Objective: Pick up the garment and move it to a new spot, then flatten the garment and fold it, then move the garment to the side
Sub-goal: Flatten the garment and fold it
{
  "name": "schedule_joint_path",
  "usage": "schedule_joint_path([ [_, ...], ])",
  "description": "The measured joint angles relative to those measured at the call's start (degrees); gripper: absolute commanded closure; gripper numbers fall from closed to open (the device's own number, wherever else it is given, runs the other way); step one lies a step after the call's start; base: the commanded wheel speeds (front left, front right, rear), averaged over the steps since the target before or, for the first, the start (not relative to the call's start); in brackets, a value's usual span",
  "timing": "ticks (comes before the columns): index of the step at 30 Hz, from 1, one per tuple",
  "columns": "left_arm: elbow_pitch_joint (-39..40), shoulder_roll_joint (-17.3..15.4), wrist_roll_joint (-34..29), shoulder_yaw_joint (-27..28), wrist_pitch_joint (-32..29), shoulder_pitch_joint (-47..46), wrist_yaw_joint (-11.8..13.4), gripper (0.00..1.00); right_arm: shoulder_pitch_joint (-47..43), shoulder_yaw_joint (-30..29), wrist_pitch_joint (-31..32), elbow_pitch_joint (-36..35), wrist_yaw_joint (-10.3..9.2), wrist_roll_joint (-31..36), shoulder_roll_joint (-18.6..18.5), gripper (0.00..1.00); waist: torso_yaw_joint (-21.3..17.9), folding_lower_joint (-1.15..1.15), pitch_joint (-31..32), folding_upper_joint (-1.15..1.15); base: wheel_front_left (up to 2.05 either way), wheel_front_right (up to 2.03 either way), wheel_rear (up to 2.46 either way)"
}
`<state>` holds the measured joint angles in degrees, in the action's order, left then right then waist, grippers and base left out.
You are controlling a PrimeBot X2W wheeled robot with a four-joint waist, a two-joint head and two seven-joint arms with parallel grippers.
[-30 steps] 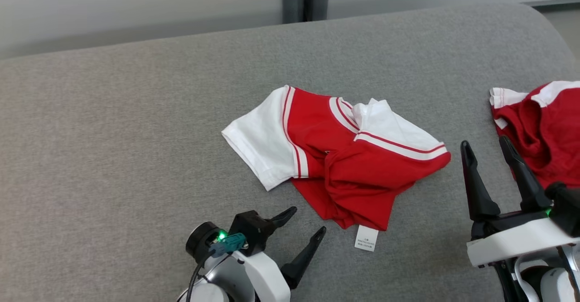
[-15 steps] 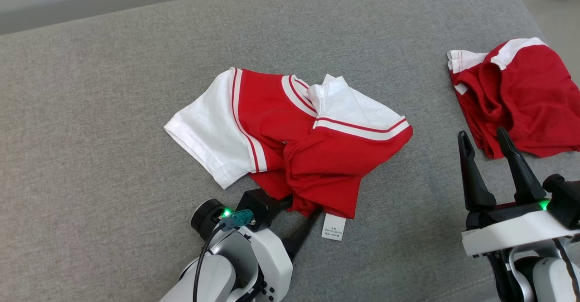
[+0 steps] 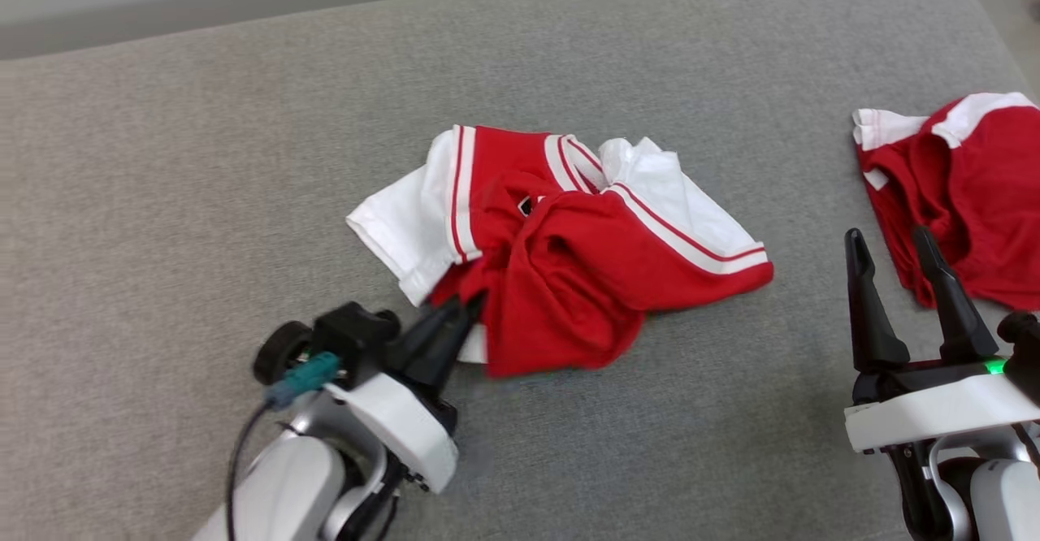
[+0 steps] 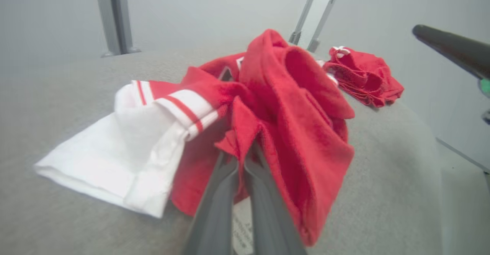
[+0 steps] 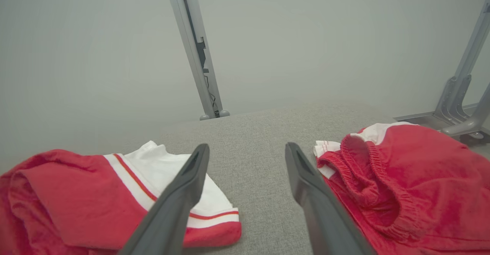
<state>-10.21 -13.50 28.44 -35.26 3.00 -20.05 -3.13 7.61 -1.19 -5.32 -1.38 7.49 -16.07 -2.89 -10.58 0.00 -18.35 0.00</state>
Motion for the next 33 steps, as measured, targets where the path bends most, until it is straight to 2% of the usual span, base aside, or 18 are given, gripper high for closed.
schedule_joint_path([
  [8, 13.44, -6.08, 4.25, 7.42, -3.05, 5.43, 5.1, 1.0, -0.51, -1.76, 0.73, -0.24, 0.0, -0.05, 0.02, 0.0, 3.89, 0.0, 1.23, 0.0, 0.0, 0.0, 0.0],
  [13, 16.52, -9.35, 7.5, 13.45, -3.43, 8.91, 8.21, 1.0, -0.78, -2.26, 1.27, -0.48, 0.0, -0.11, 0.05, 0.0, 5.38, 0.0, 1.77, 0.0, 0.0, 0.0, 0.0],
  [18, 12.87, -9.88, 11.51, 17.37, -3.05, 11.59, 9.23, 1.0, -0.85, -2.16, 1.81, -0.45, 0.0, -0.31, 0.05, 0.0, 6.02, 0.0, 2.19, 0.0, 0.0, 0.0, 0.0],
  [23, 5.26, -8.93, 15.51, 18.41, -3.09, 13.1, 7.87, 1.0, -0.83, -1.85, 1.94, 0.16, 0.0, -0.75, 0.08, 0.0, 5.98, 0.0, 2.57, 0.0, 0.0, 0.0, 0.0],
  [24, 3.86, -8.65, 16.33, 18.47, -3.24, 13.36, 7.35, 0.78, -0.83, -1.88, 1.94, 0.34, 0.0, -0.88, 0.07, 0.0, 6.0, 0.0, 2.65, 0.0, 0.0, 0.0, 0.0],
  [25, 2.66, -8.16, 17.06, 18.48, -3.19, 13.63, 7.13, 0.3, -0.83, -1.96, 1.94, 0.49, 0.0, -1.04, 0.07, 0.0, 6.06, 0.0, 2.7, 0.0, 0.0, 0.0, 0.0],
  [26, 1.52, -7.65, 17.14, 18.47, -2.86, 13.81, 7.01, 0.0, -0.83, -1.93, 1.94, 0.64, 0.0, -1.18, 0.05, 0.0, 6.15, 0.0, 2.78, 0.0, 0.0, 0.0, 0.0],
  [28, -0.24, -6.89, 17.88, 18.87, -1.65, 13.85, 6.66, 0.0, -0.85, -1.94, 1.94, 0.81, 0.0, -1.25, 0.08, 0.0, 6.4, 0.0, 2.98, 0.0, 0.0, 0.0, 0.0],
  [33, -1.63, -5.12, 17.98, 21.92, 5.71, 13.89, 7.24, 0.0, -0.89, -2.57, 1.83, 0.79, 0.0, -1.34, 0.09, 0.0, 7.35, 0.0, 3.7, 0.0, 0.0, 0.0, 0.0],
])
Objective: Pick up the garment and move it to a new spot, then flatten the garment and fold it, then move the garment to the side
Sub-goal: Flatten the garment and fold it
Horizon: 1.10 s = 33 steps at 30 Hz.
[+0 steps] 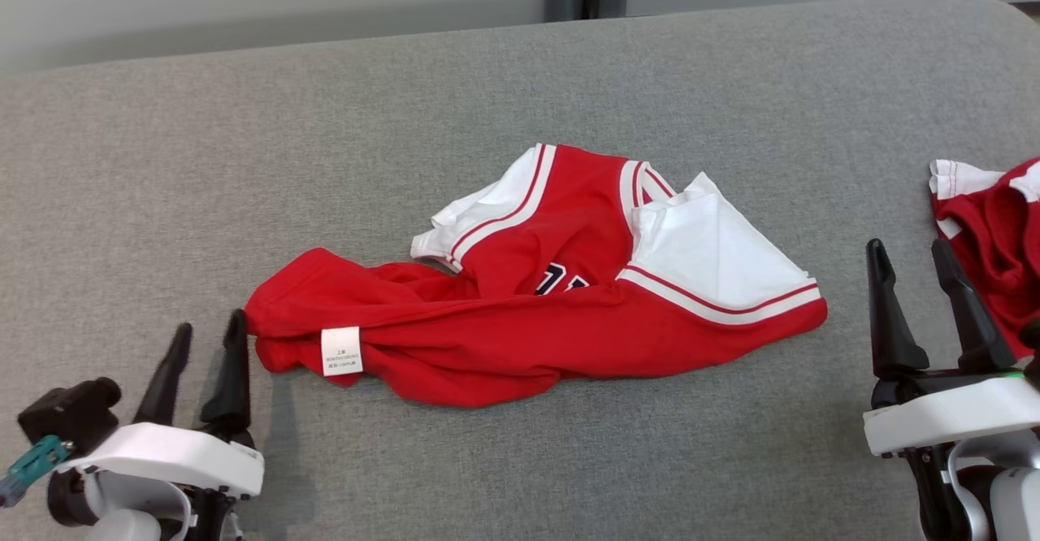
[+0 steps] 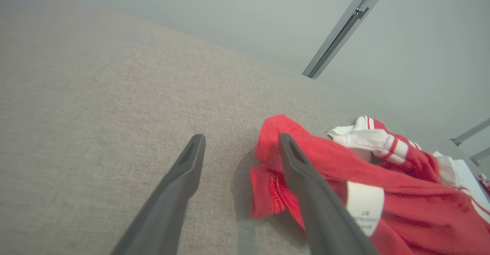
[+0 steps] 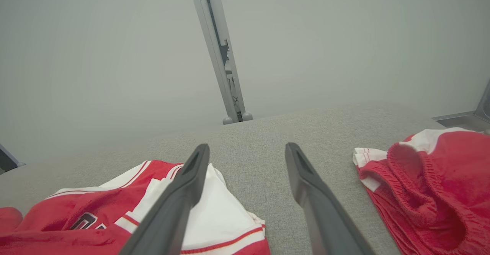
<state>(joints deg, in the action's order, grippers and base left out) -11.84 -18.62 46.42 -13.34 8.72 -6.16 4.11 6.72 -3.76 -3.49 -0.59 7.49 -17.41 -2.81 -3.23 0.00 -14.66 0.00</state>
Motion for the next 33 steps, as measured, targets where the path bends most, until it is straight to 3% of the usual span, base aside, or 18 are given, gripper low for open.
schedule_joint_path([
  [4, 2.12, -0.2, -2.7, 2.5, 4.63, -0.08, 1.53, 0.0, -0.03, -1.01, -0.03, -0.67, 0.0, 0.42, -0.02, 0.0, 0.95, 0.0, 0.76, 0.0, 0.0, 0.0, 0.0],
  [10, 9.25, -1.15, -11.46, 5.82, 6.13, -0.75, 5.09, 0.0, -0.02, -2.0, 0.04, -2.37, 0.0, 2.63, -0.02, 0.0, 1.92, 0.0, 2.21, 0.0, 0.0, 0.0, 0.0],
  [17, 16.35, -2.32, -19.98, 4.44, 6.06, 1.34, 8.12, 0.0, -0.57, -1.99, 1.16, -3.04, 0.0, 4.87, -0.23, 0.0, 2.08, 0.0, 4.47, 0.0, 0.0, 0.0, 0.0],
  [23, 17.29, -2.65, -22.12, 1.29, 2.81, 4.8, 9.33, 0.0, -2.19, -1.78, 2.49, -2.94, 0.0, 5.46, -0.53, 0.0, 2.0, 0.0, 6.42, 0.0, 0.0, 0.0, 0.0],
  [33, 16.27, -2.98, -22.2, 0.01, 1.63, 5.87, 9.27, 0.0, -3.55, -1.78, 3.56, -3.18, 0.0, 5.88, -1.12, 0.0, 2.45, 0.0, 7.9, 0.0, 0.0, 0.0, 0.0],
])
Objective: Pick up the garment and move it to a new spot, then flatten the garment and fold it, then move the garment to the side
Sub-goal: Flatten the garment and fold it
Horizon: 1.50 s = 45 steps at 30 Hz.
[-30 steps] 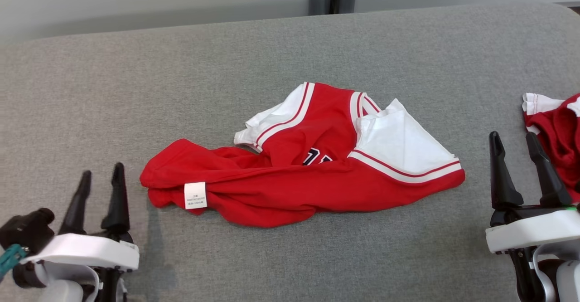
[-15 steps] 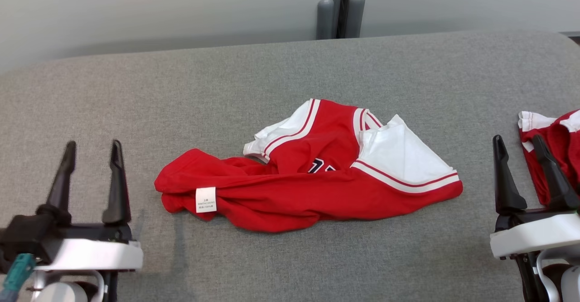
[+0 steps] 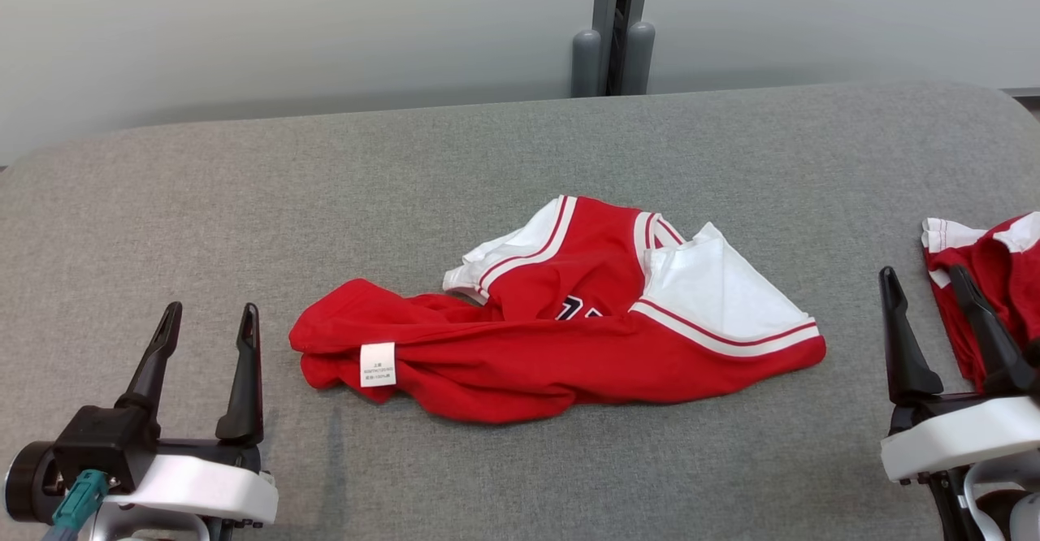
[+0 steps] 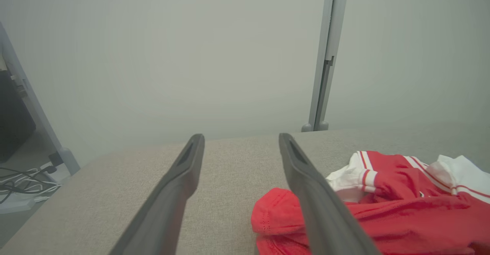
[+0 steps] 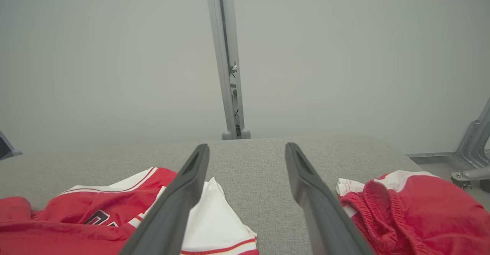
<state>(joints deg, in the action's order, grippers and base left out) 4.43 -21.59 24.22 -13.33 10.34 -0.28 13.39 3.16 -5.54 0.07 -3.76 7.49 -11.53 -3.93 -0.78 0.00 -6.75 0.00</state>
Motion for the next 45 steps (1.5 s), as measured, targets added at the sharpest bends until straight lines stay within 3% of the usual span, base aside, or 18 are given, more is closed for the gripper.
schedule_joint_path([
  [17, -2.61, -0.6, 0.63, -1.58, -0.78, -1.15, -1.62, 0.0, -0.18, 0.04, 0.76, -0.84, 0.0, 0.0, 0.03, 0.0, 0.8, 0.0, -0.22, 0.0, 0.0, 0.0, 0.0],
  [19, -4.88, -0.4, 1.85, -3.45, -2.93, -3.94, -4.36, 0.0, 0.09, 0.51, 0.92, -0.8, 0.0, -0.02, -0.05, 0.0, 0.72, 0.0, -0.9, 0.0, 0.0, 0.0, 0.0],
  [20, -8.02, 0.01, 4.15, -4.48, -5.38, -6.27, -7.08, 0.0, 0.85, 1.34, 0.92, -0.68, 0.0, -0.1, -0.09, 0.0, 0.35, 0.0, -1.68, 0.0, 0.0, 0.0, 0.0],
  [24, -14.04, 0.36, 7.94, -4.93, -8.25, -9.59, -11.05, 0.0, 1.32, 2.54, 0.91, -0.3, 0.0, -0.51, -0.14, 0.0, -0.54, 0.0, -2.86, 0.0, 0.0, 0.0, 0.0],
  [29, -22.26, 0.42, 12.55, -4.09, -10.89, -12.83, -14.94, 0.0, 2.19, 3.24, 0.38, 0.87, 0.0, -1.09, -0.15, 0.0, -2.11, 0.0, -4.52, 0.0, 0.0, 0.0, 0.0],
  [35, -26.7, 0.93, 15.89, -3.96, -12.16, -13.74, -17.49, 0.0, 2.26, 3.22, -0.29, 1.63, 0.0, -1.66, -0.1, 0.0, -2.87, 0.0, -5.61, 0.0, 0.0, 0.0, 0.0],
  [36, -27.07, 0.9, 15.88, -4.25, -12.39, -14.1, -17.7, 0.24, 2.31, 3.19, -0.35, 1.8, 0.0, -1.67, -0.08, 0.0, -2.88, 0.0, -5.71, 0.0, 0.0, 0.0, 0.0],
  [38, -27.39, 0.91, 16.36, -4.21, -12.13, -14.39, -18.23, 1.0, 2.43, 3.16, -0.6, 2.07, 0.0, -1.74, -0.04, 0.0, -2.82, 0.0, -5.87, 0.0, 0.0, 0.0, 0.0],
  [45, -27.62, 1.0, 16.67, -5.19, -11.8, -15.4, -18.94, 1.0, 3.87, 3.16, -0.37, 2.47, 0.0, -2.37, -0.33, 0.0, -2.09, 0.0, -6.18, 0.0, 0.0, 0.0, 0.0],
])
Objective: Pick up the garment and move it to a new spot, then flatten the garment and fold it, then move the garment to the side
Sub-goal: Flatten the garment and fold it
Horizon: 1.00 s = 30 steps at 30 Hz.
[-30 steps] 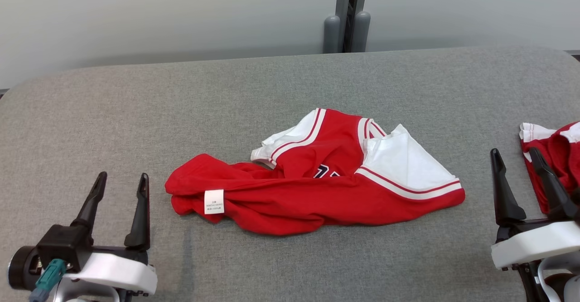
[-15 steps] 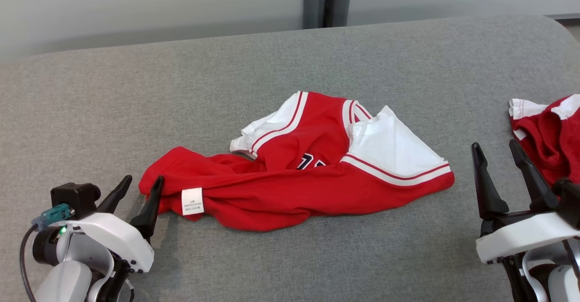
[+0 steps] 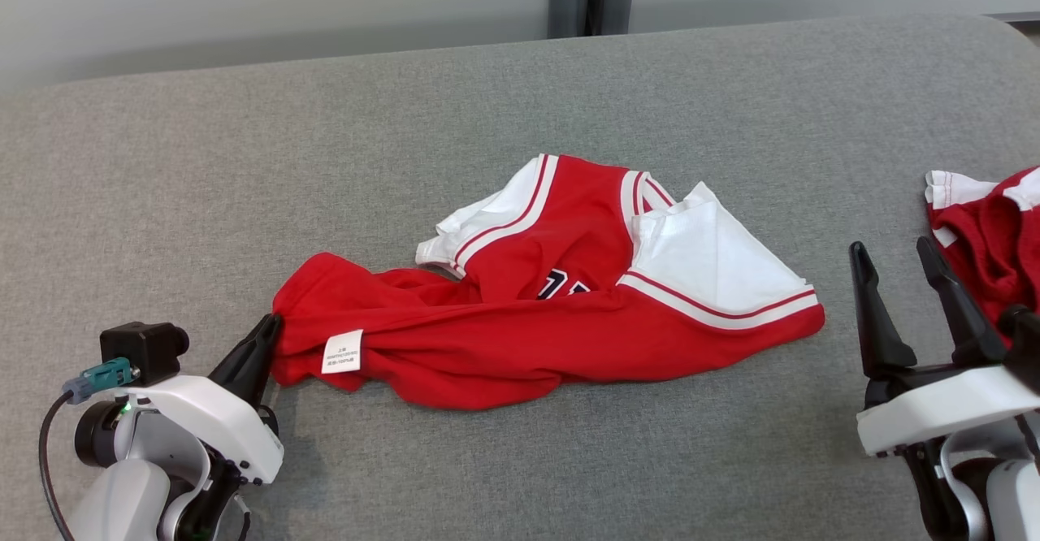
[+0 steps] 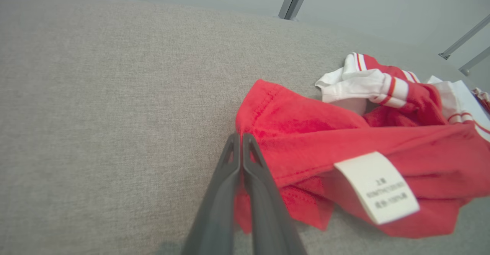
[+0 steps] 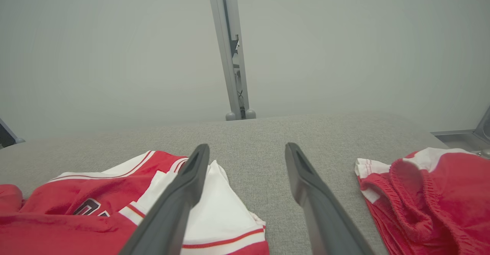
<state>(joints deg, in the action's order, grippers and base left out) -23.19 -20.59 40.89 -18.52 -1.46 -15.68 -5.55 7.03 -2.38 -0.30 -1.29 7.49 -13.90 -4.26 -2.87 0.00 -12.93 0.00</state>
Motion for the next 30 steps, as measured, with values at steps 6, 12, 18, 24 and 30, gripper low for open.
schedule_joint_path([
  [6, 1.4, -0.08, -0.56, -0.45, 0.77, -0.8, 0.02, 1.0, 3.65, 1.6, 2.32, 3.28, 0.0, -2.42, -4.17, 0.0, 0.68, 0.0, -1.09, 0.0, 0.0, 0.0, 0.0],
  [12, 2.33, 0.07, -1.05, -1.07, 0.65, -2.75, 0.11, 1.0, 10.8, 8.83, 4.88, 12.0, 0.0, -7.14, -9.83, 0.0, 1.78, 0.0, -3.58, 0.0, 0.0, 0.0, 0.0],
  [18, 2.12, 0.78, -1.55, -1.97, 0.99, -4.83, 0.05, 1.0, 18.85, 16.47, 4.55, 19.22, 0.0, -11.44, -13.3, 0.0, 3.38, 0.0, -6.49, 0.0, 0.0, 0.0, 0.0],
  [24, 0.98, 1.16, -1.65, -2.64, 1.85, -6.0, -0.21, 1.0, 24.09, 23.15, 3.72, 23.66, 0.0, -15.75, -15.03, 0.0, 4.96, 0.0, -8.23, 0.0, 0.0, 0.0, 0.0],
  [30, 0.12, 1.49, -1.74, -3.09, 2.78, -6.31, -0.44, 1.0, 26.85, 27.1, 2.45, 27.48, 0.0, -18.85, -16.07, 1.0, 5.61, 0.0, -8.5, 0.0, 0.0, 0.0, 0.0],
])
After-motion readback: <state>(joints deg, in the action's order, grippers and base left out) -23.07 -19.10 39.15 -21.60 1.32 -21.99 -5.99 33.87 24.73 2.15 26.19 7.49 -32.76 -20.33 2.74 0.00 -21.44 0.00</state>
